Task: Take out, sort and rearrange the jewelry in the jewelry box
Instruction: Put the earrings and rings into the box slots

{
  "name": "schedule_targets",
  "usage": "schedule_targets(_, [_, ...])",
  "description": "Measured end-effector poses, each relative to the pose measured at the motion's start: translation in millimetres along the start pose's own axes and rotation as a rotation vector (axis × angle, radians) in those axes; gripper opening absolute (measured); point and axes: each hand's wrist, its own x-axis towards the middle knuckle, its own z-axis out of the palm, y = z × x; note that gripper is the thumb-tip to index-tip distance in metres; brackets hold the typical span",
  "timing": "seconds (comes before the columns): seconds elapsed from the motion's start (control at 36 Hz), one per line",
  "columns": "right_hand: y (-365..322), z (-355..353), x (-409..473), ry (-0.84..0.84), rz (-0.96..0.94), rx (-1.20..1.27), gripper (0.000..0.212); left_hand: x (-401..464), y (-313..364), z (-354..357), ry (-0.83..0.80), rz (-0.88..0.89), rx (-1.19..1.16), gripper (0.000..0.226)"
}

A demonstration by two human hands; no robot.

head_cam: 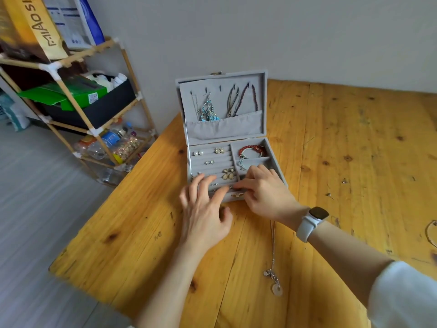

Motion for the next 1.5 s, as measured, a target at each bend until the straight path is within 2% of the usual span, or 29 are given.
schedule_targets(0.11, [-0.1,0.3,-5.5,0.027,-0.017,-0.036,0.046,-0.7,-0.9,0.3,-0.002,-0.001,-0.009,0.042])
schedule_targets(0.31, [-1.9,-8.7,-39.8,0.131,0.071,0.016,0.041,-4.1,2.5,-4.6,0.075,0.014,-0.134,0.04])
schedule_targets(0.42, [-11.0,-12.4,-76.8,0.078,0.088,0.055,0.032,-19.2,11.1,-13.7,0.111,-0.075,-0.204,0.037])
schedule_targets(0.47, [-15.0,-10.6,-98.3,0.018,0.075,0.062,0.036,-31.0,16.7,-16.8,0.129,-0.093,-0.207,0.035])
schedule_targets(0.56, [-20.8,-7.9,-126.3,-0.104,0.096,0.031,0.059,-50.5,28.0,-20.5,0.128,-0.084,-0.196,0.035])
schedule_targets(0.61, [-25.3,-5.4,-139.7,-0.152,0.114,-0.024,0.066,-63.9,35.5,-21.7,0.084,-0.056,-0.188,0.037])
schedule_targets(0.69, [-27.5,-0.4,-152.0,-0.095,0.121,0.013,0.035,-77.0,41.9,-19.7,-0.029,-0.063,-0.193,0.041])
schedule_targets(0.75, [-28.2,-0.6,-155.0,-0.06,0.119,0.041,0.022,-81.0,43.2,-18.3,-0.086,-0.089,-0.22,0.041])
schedule_targets(0.86, [-26.5,-5.8,-156.3,-0.096,0.111,0.0,0.019,-85.8,46.6,-20.5,-0.115,-0.085,-0.212,0.038])
schedule_targets(1.0, [-19.4,-21.9,-161.6,-0.096,0.115,-0.006,0.017,-86.4,61.1,-23.7,-0.176,-0.069,-0.313,0.037])
schedule_targets(1.08, [-12.7,-33.2,-166.2,-0.083,0.18,0.19,0.01,-83.7,75.4,-25.5,-0.256,0.011,-0.345,0.038])
schedule_targets(1.22, [-6.6,-56.5,-174.2,-0.028,0.276,0.591,0.019,-73.0,104.1,-24.9,-0.461,0.119,-0.42,0.059])
schedule_targets(1.31, [-4.9,-73.4,-176.6,0.024,0.272,0.668,0.019,-62.2,122.2,-24.2,-0.538,0.135,-0.56,0.054])
schedule_targets(1.42, [-1.9,-97.1,-177.7,0.058,0.259,0.721,0.014,-49.9,147.0,-24.6,-0.629,0.137,-0.856,0.022])
schedule_targets(1.5, [10.8,-113.6,-182.4,0.112,0.276,0.721,0.01,-45.7,165.8,-35.0,-0.706,0.093,-1.007,0.023])
